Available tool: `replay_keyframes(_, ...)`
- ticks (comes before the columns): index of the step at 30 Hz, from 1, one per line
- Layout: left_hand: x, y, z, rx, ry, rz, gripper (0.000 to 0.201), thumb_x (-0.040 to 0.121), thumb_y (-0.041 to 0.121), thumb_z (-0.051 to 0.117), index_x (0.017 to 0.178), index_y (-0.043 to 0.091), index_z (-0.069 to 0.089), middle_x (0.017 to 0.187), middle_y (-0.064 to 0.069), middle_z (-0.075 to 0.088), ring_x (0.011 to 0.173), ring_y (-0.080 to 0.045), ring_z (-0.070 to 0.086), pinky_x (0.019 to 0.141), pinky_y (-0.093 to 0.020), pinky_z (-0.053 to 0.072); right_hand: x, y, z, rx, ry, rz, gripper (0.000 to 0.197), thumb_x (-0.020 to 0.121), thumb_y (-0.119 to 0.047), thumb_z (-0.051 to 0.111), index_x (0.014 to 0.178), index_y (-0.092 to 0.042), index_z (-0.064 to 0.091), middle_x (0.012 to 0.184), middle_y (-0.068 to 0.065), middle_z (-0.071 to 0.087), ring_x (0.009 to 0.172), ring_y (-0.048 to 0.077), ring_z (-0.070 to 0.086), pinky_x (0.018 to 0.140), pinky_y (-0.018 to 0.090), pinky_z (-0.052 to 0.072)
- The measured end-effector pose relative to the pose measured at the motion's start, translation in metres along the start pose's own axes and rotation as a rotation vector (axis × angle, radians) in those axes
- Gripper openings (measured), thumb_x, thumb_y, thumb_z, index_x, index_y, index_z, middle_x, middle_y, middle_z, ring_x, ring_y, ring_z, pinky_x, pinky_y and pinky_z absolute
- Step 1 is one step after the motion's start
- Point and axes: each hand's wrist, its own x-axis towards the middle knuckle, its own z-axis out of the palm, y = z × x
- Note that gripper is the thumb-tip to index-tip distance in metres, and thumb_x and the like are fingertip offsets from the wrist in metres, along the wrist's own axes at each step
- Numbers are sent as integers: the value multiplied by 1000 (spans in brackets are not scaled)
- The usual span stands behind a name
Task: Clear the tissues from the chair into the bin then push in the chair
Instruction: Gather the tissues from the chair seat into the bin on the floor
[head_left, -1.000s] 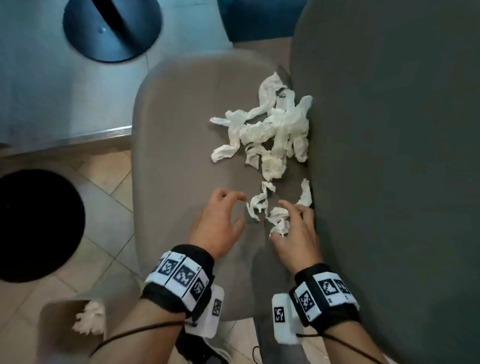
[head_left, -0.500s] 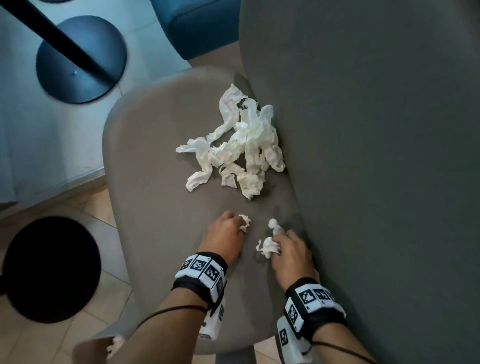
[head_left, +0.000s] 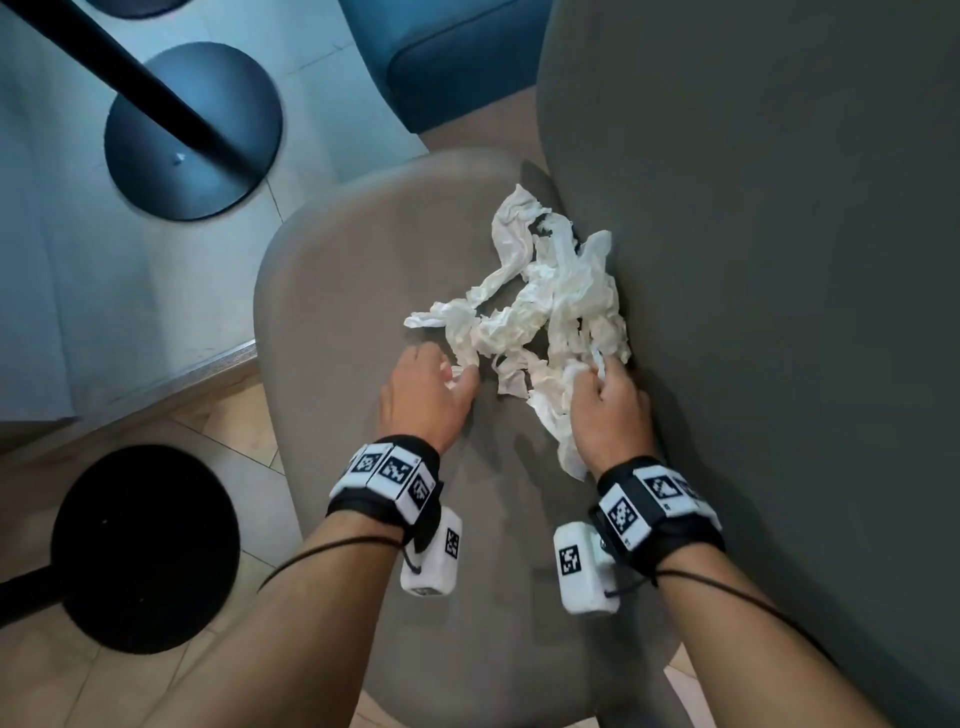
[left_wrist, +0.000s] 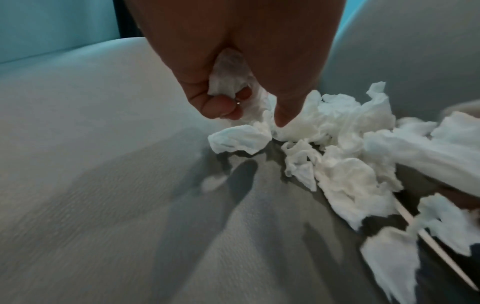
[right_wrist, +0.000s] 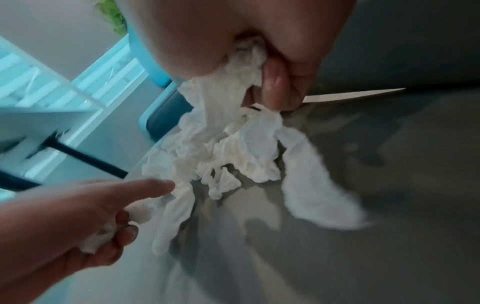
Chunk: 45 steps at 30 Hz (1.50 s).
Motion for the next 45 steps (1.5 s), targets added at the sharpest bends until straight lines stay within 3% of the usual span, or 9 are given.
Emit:
replay_keyframes(3, 21, -12, 10, 18, -59, -10, 34, 84, 48, 61, 99, 19, 50, 103, -2, 59, 94, -30, 58, 80, -38, 44, 12, -5, 17, -93, -54, -54, 34, 90, -42, 51, 117, -22, 53, 86, 4, 60, 91, 31, 59, 76, 33, 44)
replay_keyframes(6, 25, -21, 17, 31, -102, 40, 27, 87, 41, 57, 105, 21, 53, 107, -2, 61, 97, -30, 59, 82, -39, 46, 18, 5, 29, -197, -160, 22, 46, 85, -45, 61, 125, -26, 51, 103, 9, 57, 98, 33, 58, 84, 37, 49)
replay_keyframes(11, 8, -30, 10, -47, -93, 33, 13, 84, 31, 56, 80, 19, 54, 86, 1, 51, 79, -27, 53, 70, -33, 41, 11, 17, 27, -190, -117, 38, 22, 83, -33, 59, 91, -14, 67, 84, 8, 67, 83, 33, 61, 67, 29, 45)
replay_keyframes(18, -13, -45, -11, -189, 4, 124, 30, 76, -2, 52, 67, 24, 40, 85, 2, 59, 74, -18, 51, 60, -19, 29, -25, 24, 2, -18, -16, 173, 50, 88, -51, 57, 60, -9, 56, 64, 6, 61, 65, 24, 58, 59, 32, 42)
replay_keyframes(24, -3, -19, -33, -247, 88, 83, 19, 86, 6, 45, 81, 20, 57, 65, 1, 58, 58, -17, 49, 57, -28, 32, -31, 34, 9, -54, 13, 46, 8, 78, -12, 61, 82, -14, 55, 88, 2, 56, 83, 23, 52, 70, 29, 34)
replay_keyframes(28, 24, -10, -24, -128, 23, 118, 12, 86, 35, 54, 96, 28, 51, 75, 1, 63, 66, -24, 59, 63, -35, 51, -15, 23, 33, -49, -77, -154, 40, 80, -5, 62, 115, -24, 59, 119, -2, 54, 105, 17, 57, 87, 24, 42)
replay_keyframes(33, 45, -9, -8, 103, -145, 211, 32, 90, 29, 56, 121, 28, 50, 94, -1, 65, 88, -30, 61, 75, -37, 48, 15, 15, 53, -175, -66, -166, 39, 83, -18, 65, 122, -21, 61, 125, 6, 59, 107, 28, 58, 86, 31, 44)
replay_keyframes(39, 42, -27, -2, 51, -48, 154, 20, 89, 32, 55, 76, 16, 54, 80, -4, 54, 75, -28, 52, 66, -32, 34, 20, 15, 35, -50, -64, -82, 6, 84, -19, 56, 85, -14, 58, 82, 6, 63, 74, 21, 51, 65, 22, 33)
replay_keyframes(45, 16, -42, -20, -41, 84, 102, 22, 82, 19, 66, 65, 6, 59, 81, -2, 50, 68, -22, 49, 64, -31, 38, 2, 27, 13, 6, 28, -10, 46, 91, -41, 56, 64, -5, 50, 63, 8, 58, 65, 28, 54, 63, 36, 47)
